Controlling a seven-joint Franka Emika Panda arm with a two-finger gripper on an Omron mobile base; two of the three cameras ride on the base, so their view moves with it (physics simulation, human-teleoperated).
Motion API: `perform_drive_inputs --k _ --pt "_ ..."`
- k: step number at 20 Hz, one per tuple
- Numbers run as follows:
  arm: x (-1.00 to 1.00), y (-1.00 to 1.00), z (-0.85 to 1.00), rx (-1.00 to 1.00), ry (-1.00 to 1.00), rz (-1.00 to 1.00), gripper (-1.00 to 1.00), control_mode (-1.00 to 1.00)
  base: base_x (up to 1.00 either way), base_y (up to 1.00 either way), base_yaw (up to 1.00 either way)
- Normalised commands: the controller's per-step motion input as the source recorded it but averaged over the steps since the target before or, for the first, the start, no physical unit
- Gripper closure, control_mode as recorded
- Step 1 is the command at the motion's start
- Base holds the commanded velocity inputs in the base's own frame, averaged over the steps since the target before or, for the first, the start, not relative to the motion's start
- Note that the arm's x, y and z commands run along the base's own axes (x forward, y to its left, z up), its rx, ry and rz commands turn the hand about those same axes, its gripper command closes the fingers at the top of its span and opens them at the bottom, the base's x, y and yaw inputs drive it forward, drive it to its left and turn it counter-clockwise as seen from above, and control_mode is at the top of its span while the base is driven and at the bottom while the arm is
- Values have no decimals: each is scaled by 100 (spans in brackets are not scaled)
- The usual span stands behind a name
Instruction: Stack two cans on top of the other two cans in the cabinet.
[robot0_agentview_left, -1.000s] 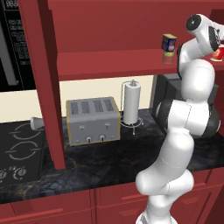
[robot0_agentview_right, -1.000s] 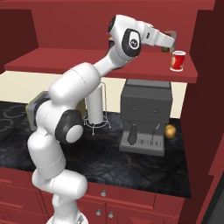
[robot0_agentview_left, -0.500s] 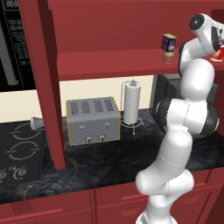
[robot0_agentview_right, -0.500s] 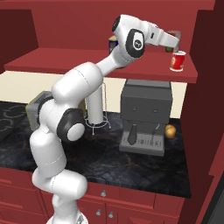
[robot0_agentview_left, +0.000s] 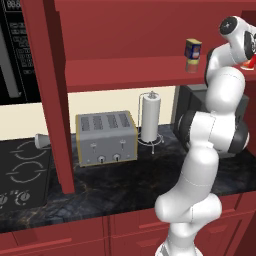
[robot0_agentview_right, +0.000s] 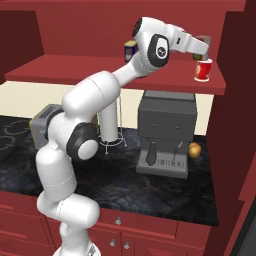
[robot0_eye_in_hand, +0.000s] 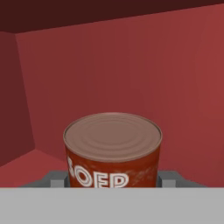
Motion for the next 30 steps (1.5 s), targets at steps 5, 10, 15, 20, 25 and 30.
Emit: perform_drive_inputs --k 5,10,15,20,25,30 --pt "0 -7 0 0 0 0 100 -100 0 0 0" --pt "0 -5 0 0 0 0 100 -100 0 0 0" --pt "0 -1 0 1 0 0 100 -100 0 0 0" --pt "0 0 0 0 0 0 100 -100 0 0 0" --pt "0 -2 0 0 0 0 100 -100 0 0 0" --pt "0 -6 0 1 1 0 100 -100 0 0 0"
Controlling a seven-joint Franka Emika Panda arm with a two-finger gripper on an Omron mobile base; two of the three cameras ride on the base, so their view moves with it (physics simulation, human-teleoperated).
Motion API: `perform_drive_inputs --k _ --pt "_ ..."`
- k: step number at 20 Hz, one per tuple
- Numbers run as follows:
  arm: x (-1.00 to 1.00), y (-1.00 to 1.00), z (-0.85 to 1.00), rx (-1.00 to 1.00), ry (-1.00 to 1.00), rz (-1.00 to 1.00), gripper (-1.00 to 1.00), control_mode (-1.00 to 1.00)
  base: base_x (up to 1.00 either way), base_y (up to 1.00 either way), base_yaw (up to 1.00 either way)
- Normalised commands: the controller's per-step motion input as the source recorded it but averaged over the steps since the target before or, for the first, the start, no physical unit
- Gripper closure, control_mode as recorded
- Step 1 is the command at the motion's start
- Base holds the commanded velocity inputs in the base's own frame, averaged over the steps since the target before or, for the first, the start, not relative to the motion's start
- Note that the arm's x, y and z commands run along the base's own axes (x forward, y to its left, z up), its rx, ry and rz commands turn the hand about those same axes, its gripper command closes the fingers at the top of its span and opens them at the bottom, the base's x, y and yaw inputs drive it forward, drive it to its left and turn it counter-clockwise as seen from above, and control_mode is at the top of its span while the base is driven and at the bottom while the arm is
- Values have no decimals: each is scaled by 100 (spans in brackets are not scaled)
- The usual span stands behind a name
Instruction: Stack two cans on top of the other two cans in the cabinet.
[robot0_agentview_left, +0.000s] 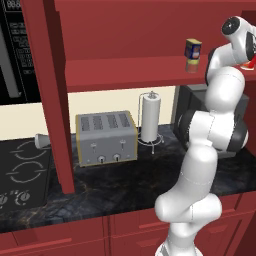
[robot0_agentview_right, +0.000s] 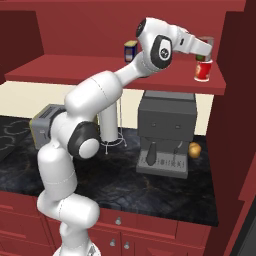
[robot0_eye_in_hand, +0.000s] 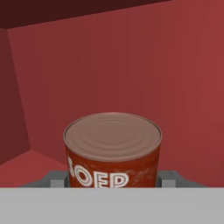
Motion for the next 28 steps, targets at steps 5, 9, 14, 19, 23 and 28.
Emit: perform_drive_inputs --k 5,9,14,19,23,28 --pt "1 -11 0 2 0 0 100 -100 0 0 0" --pt "3 -8 0 1 0 0 100 -100 0 0 0" --pt "2 -7 0 1 0 0 100 -100 0 0 0" --pt "0 -2 0 0 0 0 100 -100 0 0 0" --pt "0 0 0 0 1 0 100 -100 0 0 0" --pt "0 0 0 0 1 0 100 -100 0 0 0"
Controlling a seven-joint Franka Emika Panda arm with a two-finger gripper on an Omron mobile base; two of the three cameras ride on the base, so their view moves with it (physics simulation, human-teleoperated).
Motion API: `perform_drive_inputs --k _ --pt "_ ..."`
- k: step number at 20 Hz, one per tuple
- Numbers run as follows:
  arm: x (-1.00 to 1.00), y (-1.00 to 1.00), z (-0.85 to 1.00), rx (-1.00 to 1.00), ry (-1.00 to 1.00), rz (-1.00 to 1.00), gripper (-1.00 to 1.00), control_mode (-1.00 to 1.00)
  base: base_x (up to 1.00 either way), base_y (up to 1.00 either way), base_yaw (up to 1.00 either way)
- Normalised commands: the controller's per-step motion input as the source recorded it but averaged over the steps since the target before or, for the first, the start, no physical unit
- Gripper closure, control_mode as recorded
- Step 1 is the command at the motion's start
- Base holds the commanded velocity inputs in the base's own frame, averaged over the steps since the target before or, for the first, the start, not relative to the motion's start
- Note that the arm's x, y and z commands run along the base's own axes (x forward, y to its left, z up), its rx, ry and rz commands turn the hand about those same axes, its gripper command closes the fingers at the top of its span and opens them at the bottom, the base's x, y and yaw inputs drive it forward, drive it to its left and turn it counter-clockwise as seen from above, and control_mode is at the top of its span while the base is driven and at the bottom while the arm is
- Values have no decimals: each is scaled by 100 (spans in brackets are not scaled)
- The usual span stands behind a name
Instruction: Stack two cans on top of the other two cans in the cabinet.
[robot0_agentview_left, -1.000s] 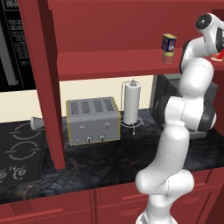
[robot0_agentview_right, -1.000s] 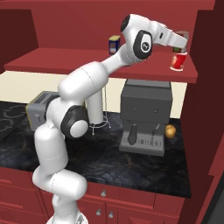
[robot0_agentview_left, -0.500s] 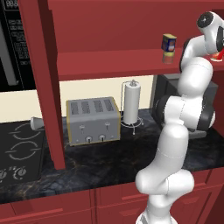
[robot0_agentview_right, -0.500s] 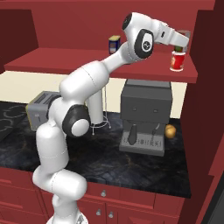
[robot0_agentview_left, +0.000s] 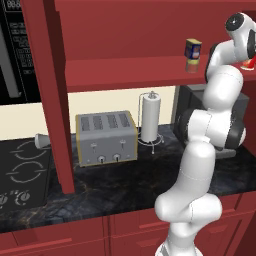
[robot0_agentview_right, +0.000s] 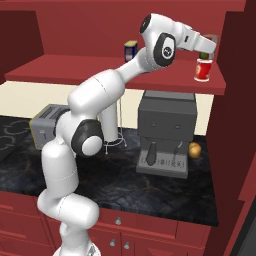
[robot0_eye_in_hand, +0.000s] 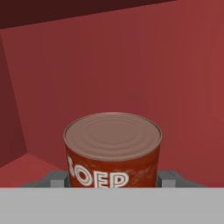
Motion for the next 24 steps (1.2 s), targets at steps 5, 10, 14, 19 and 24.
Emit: perform_drive_inputs --k 5,10,14,19,24 --pt "0 0 0 0 3 0 100 -100 0 0 0" --pt "0 2 0 0 2 0 100 -100 0 0 0" --pt "0 14 -1 0 1 0 100 -100 0 0 0" --pt "0 18 -2 0 1 0 100 -100 0 0 0" --pt "0 3 -10 0 0 0 100 -100 0 0 0"
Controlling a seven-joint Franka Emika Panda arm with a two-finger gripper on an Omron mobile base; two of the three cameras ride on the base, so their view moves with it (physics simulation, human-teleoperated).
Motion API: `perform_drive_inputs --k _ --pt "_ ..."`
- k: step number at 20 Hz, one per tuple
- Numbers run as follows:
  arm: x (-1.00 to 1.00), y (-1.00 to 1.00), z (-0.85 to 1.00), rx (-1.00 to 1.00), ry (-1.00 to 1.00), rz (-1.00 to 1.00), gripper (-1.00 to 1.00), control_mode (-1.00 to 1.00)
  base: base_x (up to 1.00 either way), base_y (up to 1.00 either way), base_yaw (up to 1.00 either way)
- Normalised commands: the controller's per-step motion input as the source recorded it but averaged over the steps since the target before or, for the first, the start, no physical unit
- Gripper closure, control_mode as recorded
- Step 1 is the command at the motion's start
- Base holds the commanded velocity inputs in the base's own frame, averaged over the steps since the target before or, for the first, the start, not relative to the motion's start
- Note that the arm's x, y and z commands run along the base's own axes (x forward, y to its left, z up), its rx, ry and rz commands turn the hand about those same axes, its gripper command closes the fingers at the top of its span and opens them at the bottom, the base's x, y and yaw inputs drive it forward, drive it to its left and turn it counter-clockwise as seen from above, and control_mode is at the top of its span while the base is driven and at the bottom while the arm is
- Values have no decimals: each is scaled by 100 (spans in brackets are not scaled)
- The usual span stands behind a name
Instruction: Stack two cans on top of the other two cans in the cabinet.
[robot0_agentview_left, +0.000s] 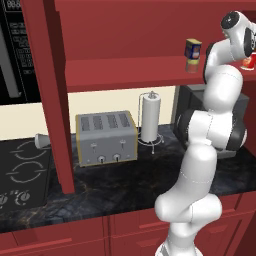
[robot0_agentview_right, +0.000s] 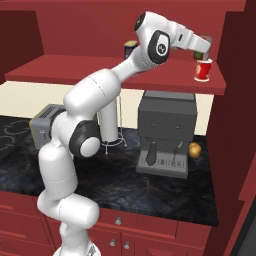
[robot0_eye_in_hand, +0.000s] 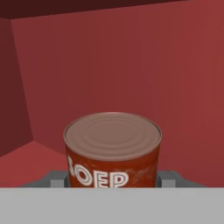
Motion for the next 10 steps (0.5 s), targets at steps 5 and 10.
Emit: perform_drive_inputs --k 5,10 --pt "0 0 -14 0 0 0 100 -100 0 0 0" --pt "0 0 -6 0 0 0 100 -100 0 0 0"
